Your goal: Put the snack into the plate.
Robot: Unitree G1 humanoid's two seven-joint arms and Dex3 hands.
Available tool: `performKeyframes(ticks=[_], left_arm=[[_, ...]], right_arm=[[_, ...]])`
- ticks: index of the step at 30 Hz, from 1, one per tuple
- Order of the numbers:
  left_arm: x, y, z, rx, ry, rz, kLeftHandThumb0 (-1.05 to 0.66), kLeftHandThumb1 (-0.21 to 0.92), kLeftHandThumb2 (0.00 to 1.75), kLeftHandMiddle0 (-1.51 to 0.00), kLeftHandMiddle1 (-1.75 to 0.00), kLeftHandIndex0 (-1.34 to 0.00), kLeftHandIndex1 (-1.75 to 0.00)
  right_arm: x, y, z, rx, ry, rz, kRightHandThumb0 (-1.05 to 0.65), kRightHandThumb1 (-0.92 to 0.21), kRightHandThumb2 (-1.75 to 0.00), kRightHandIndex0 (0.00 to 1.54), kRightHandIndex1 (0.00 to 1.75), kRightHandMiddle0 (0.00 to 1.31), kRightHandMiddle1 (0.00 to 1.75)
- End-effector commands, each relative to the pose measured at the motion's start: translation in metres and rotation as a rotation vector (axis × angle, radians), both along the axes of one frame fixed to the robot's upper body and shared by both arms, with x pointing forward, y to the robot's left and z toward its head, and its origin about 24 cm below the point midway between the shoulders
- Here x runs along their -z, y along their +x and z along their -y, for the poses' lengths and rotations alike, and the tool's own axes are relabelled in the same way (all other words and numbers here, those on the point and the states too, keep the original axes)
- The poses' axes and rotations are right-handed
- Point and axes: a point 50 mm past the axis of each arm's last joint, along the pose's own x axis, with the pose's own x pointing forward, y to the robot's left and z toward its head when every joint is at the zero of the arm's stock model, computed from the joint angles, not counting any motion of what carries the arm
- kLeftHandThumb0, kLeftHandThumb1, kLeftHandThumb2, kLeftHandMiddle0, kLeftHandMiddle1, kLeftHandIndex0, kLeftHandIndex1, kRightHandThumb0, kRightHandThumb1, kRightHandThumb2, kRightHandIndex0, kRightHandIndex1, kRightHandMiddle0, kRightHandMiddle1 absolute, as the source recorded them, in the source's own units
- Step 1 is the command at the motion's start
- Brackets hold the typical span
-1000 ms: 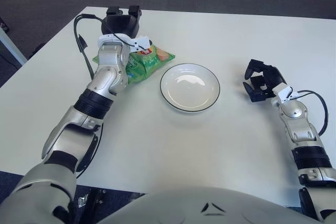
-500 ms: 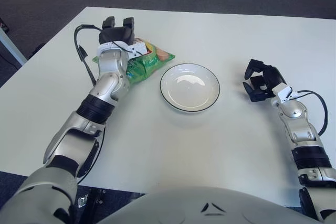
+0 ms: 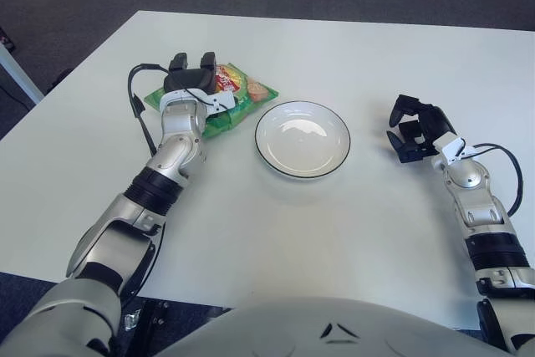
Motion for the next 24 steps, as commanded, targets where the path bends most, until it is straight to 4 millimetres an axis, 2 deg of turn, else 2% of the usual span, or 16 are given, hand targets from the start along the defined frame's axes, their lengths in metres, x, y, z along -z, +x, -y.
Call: performKeyframes(ticks=[1,9,13,24], left_arm=[[0.006,-0.003,0.000,-0.002,-0.024,-0.035,-1.05,0.92,0.65,0.00,0.00,-0.01,-0.01],[0.012,-0.007,0.002,0.027,-0.063,-0.087,-1.05,0.92,0.66,0.00,0.00,-0.04,-0.04],[0.015,-0.009,0.003,0.038,-0.074,-0.111,-1.05,0.92,0.65,0.00,0.00,-0.01,-0.17],[0.025,-0.011,0.004,0.074,-0.044,-0.186,-1.05,0.92,0.68,0.00,0.00,0.00,-0.26]], right_arm=[[0.057,-0.028,0.007,0.019,-0.029,-0.283,-0.51,-0.27,-1.38,1.30,1.75,0.66,1.75],[0.057,-0.028,0.008,0.027,-0.027,-0.293,-0.51,-0.26,-1.38,1.30,1.75,0.66,1.75],[0.057,-0.029,0.008,0.026,-0.021,-0.289,-0.51,-0.26,-1.38,1.30,1.75,0.66,1.75],[0.056,-0.029,0.007,0.014,-0.016,-0.283,-0.51,-0.25,-1.39,1.31,1.75,0.67,1.75]])
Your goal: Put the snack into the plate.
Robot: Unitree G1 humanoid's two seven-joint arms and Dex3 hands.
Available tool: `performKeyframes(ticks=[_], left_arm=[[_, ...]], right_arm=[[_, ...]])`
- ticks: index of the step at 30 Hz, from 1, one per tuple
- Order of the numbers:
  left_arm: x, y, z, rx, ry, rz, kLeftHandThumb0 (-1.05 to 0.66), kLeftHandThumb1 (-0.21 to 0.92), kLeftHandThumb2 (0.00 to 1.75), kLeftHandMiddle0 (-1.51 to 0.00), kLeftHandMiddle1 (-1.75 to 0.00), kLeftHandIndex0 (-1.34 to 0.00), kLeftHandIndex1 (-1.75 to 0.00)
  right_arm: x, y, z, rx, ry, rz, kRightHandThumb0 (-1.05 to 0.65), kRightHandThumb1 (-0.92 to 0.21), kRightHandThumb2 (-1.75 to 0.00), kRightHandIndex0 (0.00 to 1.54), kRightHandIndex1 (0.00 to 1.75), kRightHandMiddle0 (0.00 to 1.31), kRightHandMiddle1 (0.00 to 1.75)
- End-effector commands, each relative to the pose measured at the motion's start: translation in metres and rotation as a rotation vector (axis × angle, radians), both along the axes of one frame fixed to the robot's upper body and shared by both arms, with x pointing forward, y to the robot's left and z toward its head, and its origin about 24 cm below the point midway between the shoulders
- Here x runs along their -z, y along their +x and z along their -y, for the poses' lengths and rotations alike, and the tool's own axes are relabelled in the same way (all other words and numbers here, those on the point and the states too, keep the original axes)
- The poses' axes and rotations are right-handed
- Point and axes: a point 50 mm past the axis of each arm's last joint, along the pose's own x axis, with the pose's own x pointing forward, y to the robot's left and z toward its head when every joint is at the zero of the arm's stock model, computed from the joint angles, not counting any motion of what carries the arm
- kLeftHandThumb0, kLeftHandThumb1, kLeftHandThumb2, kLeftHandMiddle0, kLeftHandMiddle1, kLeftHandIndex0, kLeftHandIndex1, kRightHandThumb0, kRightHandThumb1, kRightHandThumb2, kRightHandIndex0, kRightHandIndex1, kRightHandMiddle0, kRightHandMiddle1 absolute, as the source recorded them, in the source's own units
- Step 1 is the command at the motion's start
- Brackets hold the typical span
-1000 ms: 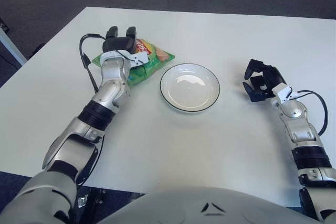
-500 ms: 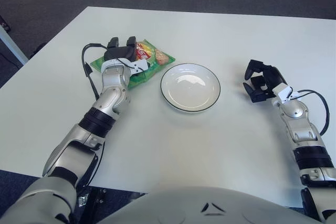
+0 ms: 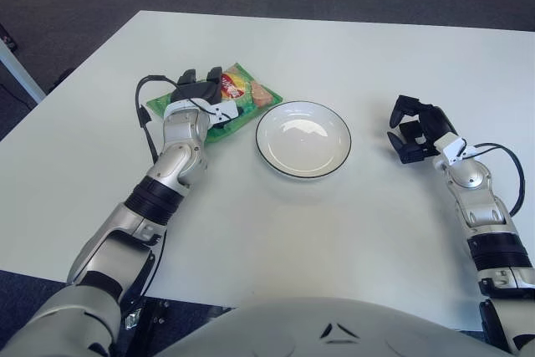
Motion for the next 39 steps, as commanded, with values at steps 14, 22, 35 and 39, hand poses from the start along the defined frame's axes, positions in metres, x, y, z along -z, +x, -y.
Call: performKeyframes(ticks=[14,22,35,39], left_arm=[[0.037,0.005,-0.004,0.117,0.016,-0.206,-1.05,0.92,0.78,-0.01,-0.37,0.00,-0.44],[0.051,0.009,-0.004,0.131,0.036,-0.219,-1.05,0.92,0.71,0.00,-1.32,0.00,-0.63],[0.068,0.014,-0.009,0.121,0.071,-0.189,-1.03,0.92,0.39,-0.08,-1.74,0.00,-0.99],[0.072,0.016,-0.011,0.102,0.058,-0.149,-0.82,0.72,0.53,-0.22,-1.75,0.00,-1.39]], right_arm=[[0.055,-0.029,0.007,0.029,-0.004,-0.277,-0.51,-0.26,-1.39,1.31,1.75,0.67,1.75],[0.055,-0.030,0.007,0.039,0.004,-0.275,-0.51,-0.25,-1.40,1.30,1.75,0.68,1.75],[0.054,-0.031,0.007,0.042,0.000,-0.266,-0.52,-0.24,-1.41,1.32,1.75,0.68,1.75],[0.055,-0.031,0.007,0.042,0.006,-0.270,-0.52,-0.24,-1.41,1.32,1.75,0.68,1.75]])
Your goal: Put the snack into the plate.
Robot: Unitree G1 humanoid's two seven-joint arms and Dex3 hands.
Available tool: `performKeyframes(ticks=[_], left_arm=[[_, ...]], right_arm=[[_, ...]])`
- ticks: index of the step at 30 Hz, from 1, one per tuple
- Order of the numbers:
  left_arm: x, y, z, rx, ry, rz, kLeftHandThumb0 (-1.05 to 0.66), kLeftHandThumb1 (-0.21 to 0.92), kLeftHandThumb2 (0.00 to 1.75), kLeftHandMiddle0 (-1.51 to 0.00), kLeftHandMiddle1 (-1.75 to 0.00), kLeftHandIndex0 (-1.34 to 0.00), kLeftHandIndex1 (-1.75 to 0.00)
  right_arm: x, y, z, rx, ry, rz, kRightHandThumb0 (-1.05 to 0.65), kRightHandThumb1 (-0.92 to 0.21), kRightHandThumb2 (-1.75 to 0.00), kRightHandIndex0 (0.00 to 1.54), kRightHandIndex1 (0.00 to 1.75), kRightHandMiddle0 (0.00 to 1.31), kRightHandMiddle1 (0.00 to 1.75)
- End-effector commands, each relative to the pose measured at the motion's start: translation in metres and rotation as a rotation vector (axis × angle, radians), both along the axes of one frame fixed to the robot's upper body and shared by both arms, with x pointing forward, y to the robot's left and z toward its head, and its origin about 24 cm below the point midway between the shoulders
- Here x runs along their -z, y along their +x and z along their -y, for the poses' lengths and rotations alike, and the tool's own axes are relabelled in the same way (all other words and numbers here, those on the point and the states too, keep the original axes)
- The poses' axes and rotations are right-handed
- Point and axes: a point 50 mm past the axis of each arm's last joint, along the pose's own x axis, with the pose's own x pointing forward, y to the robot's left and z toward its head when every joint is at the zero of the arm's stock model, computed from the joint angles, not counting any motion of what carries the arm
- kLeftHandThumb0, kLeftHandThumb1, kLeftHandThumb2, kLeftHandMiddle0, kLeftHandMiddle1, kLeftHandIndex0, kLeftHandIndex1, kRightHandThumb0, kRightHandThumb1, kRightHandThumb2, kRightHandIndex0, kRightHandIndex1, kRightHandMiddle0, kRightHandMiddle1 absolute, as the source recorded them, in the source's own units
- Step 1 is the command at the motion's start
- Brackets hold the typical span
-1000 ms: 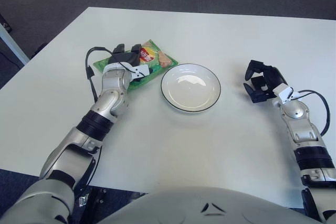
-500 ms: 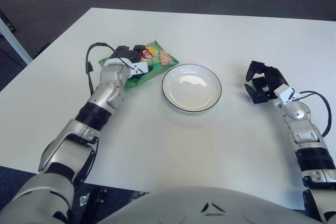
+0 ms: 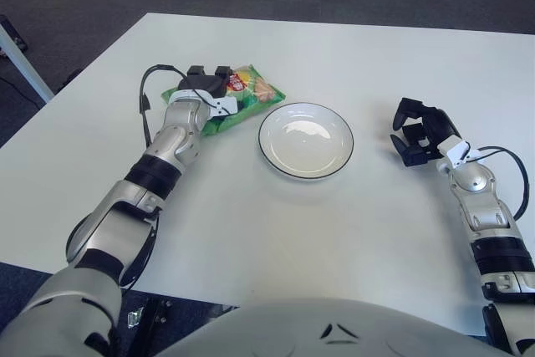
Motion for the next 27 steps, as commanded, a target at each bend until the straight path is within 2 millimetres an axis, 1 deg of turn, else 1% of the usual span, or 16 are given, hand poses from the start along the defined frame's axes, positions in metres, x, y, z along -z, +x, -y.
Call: performKeyframes(ticks=[1,2,3,4,5,6,7,8,9,10,11,12,13,15,20,27], left_arm=[[0.053,-0.017,-0.009,-0.044,0.011,-0.159,-0.70,0.61,0.68,-0.37,-1.75,0.00,-1.52],[0.054,-0.016,-0.009,-0.053,0.009,-0.147,-0.63,0.53,0.78,-0.47,-1.75,0.00,-1.60],[0.055,-0.016,-0.009,-0.058,0.008,-0.140,-0.41,0.49,0.87,-0.50,-1.73,-0.01,-1.63],[0.056,-0.015,-0.009,-0.064,0.009,-0.134,-0.10,0.42,1.03,-0.55,-1.72,-0.04,-1.67],[0.056,-0.015,-0.009,-0.067,0.009,-0.129,0.11,0.37,1.11,-0.60,-1.69,-0.08,-1.70],[0.057,-0.015,-0.009,-0.070,0.008,-0.124,0.18,0.36,1.14,-0.61,-1.68,-0.10,-1.71],[0.057,-0.014,-0.009,-0.072,0.007,-0.119,0.29,0.33,1.18,-0.64,-1.66,-0.18,-1.72],[0.058,-0.014,-0.009,-0.074,0.004,-0.111,0.35,0.31,1.21,-0.66,-1.64,-0.24,-1.73],[0.058,-0.014,-0.009,-0.076,0.002,-0.106,0.40,0.30,1.23,-0.68,-1.63,-0.33,-1.74],[0.059,-0.014,-0.010,-0.075,-0.005,-0.088,0.41,0.29,1.24,-0.69,-1.62,-0.37,-1.74],[0.060,-0.014,-0.011,-0.075,-0.010,-0.074,0.44,0.27,1.26,-0.71,-1.61,-0.48,-1.74],[0.060,-0.014,-0.012,-0.076,-0.016,-0.059,0.45,0.27,1.26,-0.71,-1.61,-0.52,-1.74],[0.061,-0.014,-0.012,-0.076,-0.020,-0.048,0.47,0.24,1.33,-0.71,-1.66,-0.60,-1.74],[0.062,-0.014,-0.013,-0.079,-0.031,-0.031,0.50,0.20,1.42,-0.72,-1.71,-0.70,-1.75],[0.063,-0.013,-0.015,-0.095,-0.089,0.014,0.53,0.17,1.48,-0.73,-1.74,-0.83,-1.75],[0.054,-0.011,-0.014,-0.114,-0.168,0.077,0.53,0.17,1.49,-0.73,-1.75,-0.91,-1.75]], right_arm=[[0.054,-0.026,0.003,0.031,0.009,-0.267,-0.52,-0.24,-1.41,1.32,1.75,0.68,1.75],[0.054,-0.026,0.003,0.029,0.006,-0.269,-0.52,-0.24,-1.41,1.32,1.75,0.68,1.75],[0.054,-0.026,0.003,0.028,0.004,-0.269,-0.52,-0.24,-1.41,1.32,1.75,0.68,1.75],[0.054,-0.025,0.004,0.026,0.003,-0.270,-0.51,-0.24,-1.40,1.32,1.75,0.68,1.75],[0.054,-0.025,0.004,0.026,0.002,-0.271,-0.51,-0.25,-1.40,1.32,1.75,0.67,1.75],[0.054,-0.025,0.004,0.026,0.003,-0.271,-0.51,-0.25,-1.40,1.32,1.75,0.67,1.75],[0.054,-0.025,0.004,0.026,0.003,-0.272,-0.51,-0.26,-1.39,1.32,1.75,0.67,1.75],[0.054,-0.025,0.004,0.027,0.004,-0.273,-0.51,-0.26,-1.39,1.32,1.75,0.66,1.75],[0.054,-0.025,0.004,0.028,0.005,-0.274,-0.51,-0.26,-1.38,1.32,1.75,0.66,1.75],[0.054,-0.025,0.004,0.030,0.006,-0.274,-0.51,-0.26,-1.38,1.32,1.75,0.66,1.75],[0.054,-0.025,0.004,0.031,0.007,-0.274,-0.51,-0.26,-1.38,1.31,1.75,0.66,1.75],[0.053,-0.025,0.004,0.032,0.008,-0.273,-0.51,-0.27,-1.38,1.31,1.75,0.66,1.75],[0.053,-0.026,0.004,0.033,0.008,-0.273,-0.50,-0.27,-1.38,1.31,1.75,0.66,1.75],[0.053,-0.026,0.004,0.034,0.011,-0.272,-0.50,-0.27,-1.37,1.30,1.75,0.66,1.75],[0.053,-0.026,0.005,0.039,0.020,-0.272,-0.50,-0.27,-1.37,1.29,1.75,0.65,1.75],[0.054,-0.026,0.005,0.041,0.019,-0.272,-0.50,-0.27,-1.37,1.29,1.75,0.66,1.75]])
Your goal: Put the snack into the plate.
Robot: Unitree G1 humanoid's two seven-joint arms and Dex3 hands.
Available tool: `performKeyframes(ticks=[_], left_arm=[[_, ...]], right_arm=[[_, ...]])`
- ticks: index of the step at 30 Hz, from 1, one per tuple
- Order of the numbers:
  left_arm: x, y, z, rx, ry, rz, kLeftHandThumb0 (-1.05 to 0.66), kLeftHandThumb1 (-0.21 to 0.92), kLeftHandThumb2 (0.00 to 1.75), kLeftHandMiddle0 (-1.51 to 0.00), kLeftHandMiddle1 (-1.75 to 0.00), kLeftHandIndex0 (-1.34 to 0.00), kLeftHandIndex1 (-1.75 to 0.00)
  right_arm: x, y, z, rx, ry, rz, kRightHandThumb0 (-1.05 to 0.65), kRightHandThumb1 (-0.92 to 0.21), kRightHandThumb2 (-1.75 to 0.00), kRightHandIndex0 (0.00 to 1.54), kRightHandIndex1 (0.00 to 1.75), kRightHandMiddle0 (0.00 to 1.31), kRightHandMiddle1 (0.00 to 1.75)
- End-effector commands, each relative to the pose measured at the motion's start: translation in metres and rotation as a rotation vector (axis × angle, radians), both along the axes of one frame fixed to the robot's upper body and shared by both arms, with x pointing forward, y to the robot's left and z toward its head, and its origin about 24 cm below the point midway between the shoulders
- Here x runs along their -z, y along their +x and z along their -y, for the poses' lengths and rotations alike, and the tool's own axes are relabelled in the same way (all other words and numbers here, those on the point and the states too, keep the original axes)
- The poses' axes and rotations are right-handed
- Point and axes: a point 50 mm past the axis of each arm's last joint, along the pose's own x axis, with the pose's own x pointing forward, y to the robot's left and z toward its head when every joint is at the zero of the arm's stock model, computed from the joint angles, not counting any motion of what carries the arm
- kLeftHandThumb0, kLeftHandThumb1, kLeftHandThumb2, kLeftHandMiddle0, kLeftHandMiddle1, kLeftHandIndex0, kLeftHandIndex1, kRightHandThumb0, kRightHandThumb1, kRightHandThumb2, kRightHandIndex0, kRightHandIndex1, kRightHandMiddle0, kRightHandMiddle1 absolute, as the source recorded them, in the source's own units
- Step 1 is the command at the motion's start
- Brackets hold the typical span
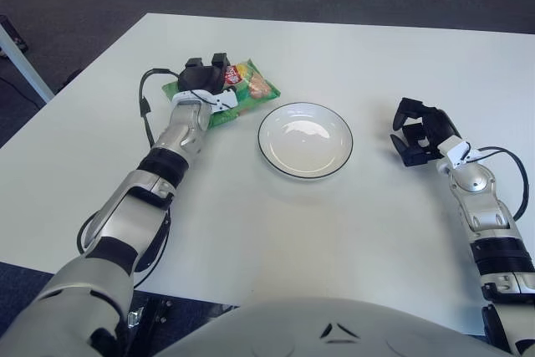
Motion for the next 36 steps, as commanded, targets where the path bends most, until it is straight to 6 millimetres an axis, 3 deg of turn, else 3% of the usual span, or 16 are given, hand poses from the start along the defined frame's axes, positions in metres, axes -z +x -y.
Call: performKeyframes(ticks=[1,13,22,36], left_arm=[[0.047,-0.019,-0.009,-0.053,-0.027,-0.174,0.53,0.17,1.49,-0.73,-1.75,-0.92,-1.75],[0.026,-0.014,-0.005,-0.097,-0.176,-0.118,0.53,0.17,1.49,-0.73,-1.75,-1.02,-1.75],[-0.004,-0.015,-0.002,-0.091,-0.284,-0.019,0.54,0.15,1.52,-0.74,-1.75,-1.06,-1.75],[-0.066,-0.018,0.000,-0.019,-0.345,0.307,0.55,0.13,1.55,-0.77,-1.75,-1.09,-1.75]], right_arm=[[0.054,-0.026,0.005,0.038,0.012,-0.274,-0.50,-0.27,-1.37,1.29,1.75,0.66,1.75],[0.053,-0.025,0.005,0.040,0.013,-0.279,-0.50,-0.27,-1.38,1.28,1.75,0.66,1.75],[0.054,-0.025,0.006,0.037,-0.002,-0.279,-0.50,-0.27,-1.38,1.27,1.75,0.66,1.75],[0.055,-0.025,0.006,0.015,-0.026,-0.279,-0.50,-0.29,-1.35,1.31,1.75,0.64,1.75]])
